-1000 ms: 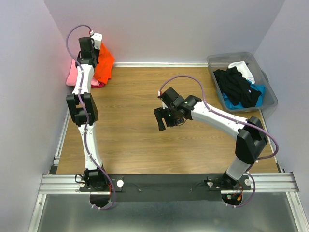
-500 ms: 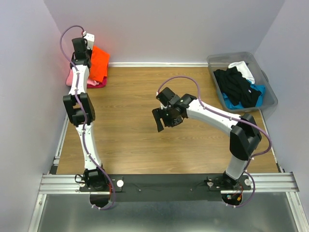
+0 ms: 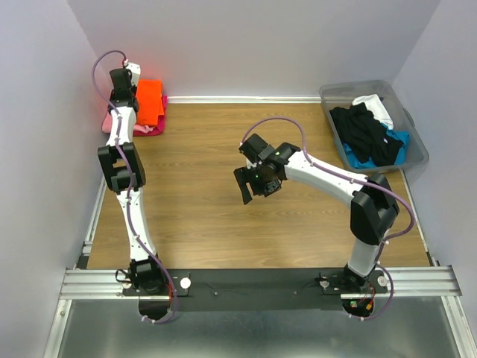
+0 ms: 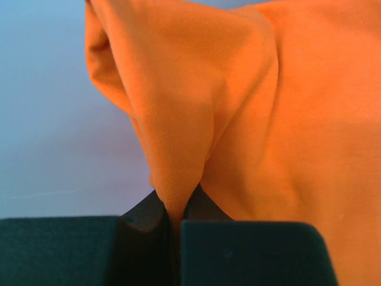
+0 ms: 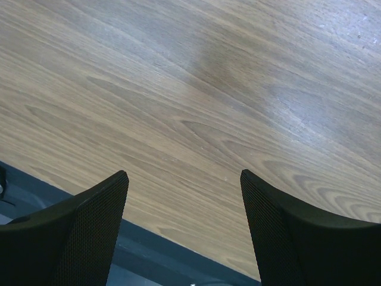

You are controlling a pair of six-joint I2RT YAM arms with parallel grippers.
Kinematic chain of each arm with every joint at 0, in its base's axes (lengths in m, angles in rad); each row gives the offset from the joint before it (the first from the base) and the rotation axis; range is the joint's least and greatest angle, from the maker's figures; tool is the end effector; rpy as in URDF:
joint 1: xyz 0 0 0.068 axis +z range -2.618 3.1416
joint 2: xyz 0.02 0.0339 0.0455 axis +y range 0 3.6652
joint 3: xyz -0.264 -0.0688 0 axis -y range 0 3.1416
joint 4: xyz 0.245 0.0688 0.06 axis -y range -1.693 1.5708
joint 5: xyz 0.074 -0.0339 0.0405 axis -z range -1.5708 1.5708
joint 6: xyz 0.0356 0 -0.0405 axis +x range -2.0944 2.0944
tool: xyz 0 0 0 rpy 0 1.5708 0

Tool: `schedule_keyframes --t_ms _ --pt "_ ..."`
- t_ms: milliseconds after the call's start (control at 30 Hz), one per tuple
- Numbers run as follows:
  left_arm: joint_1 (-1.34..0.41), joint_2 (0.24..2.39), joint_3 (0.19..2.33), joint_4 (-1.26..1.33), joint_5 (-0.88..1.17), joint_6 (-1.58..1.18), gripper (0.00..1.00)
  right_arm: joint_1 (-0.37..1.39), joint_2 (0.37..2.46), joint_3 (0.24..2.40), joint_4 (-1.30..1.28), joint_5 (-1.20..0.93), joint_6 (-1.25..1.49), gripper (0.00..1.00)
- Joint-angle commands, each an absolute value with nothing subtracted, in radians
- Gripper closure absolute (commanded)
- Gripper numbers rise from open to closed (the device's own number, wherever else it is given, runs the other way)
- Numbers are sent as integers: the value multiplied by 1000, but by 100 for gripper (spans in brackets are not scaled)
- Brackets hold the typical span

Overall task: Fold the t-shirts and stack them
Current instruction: Neatly place the folded tshirt to the corner, then reset both grippers

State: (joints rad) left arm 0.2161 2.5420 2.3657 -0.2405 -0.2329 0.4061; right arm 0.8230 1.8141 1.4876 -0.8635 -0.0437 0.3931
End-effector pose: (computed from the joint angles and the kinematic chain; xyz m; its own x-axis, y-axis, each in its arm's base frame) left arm 0.5736 0.1343 0.2346 -0.5271 0.2778 -0.8031 -0.2248 0.8658 0.4470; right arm 0.2543 0.2765 0.2463 -0.8680 -0.3731 -0.3278 -0.4450 0.8773 0.1798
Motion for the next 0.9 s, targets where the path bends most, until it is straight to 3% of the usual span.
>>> schedule_keyframes --t_ms 0,100,333,467,700,867 --pt "238 2549 2414 -167 -314 442 83 822 1841 1513 -899 -63 405 17" --pt "239 2546 2421 -158 -342 422 55 824 1847 1519 -902 -66 405 17" --pt "238 2508 2424 -141 -491 376 31 822 1847 1529 -902 -55 399 17" --pt "236 2425 2372 -140 -474 295 29 822 1850 1531 -904 -52 396 17" --pt "238 2278 2226 -140 -186 57 30 824 1829 1528 -902 -6 400 17" --pt "218 2111 2016 -118 36 -141 28 813 1757 1519 -902 216 413 15"
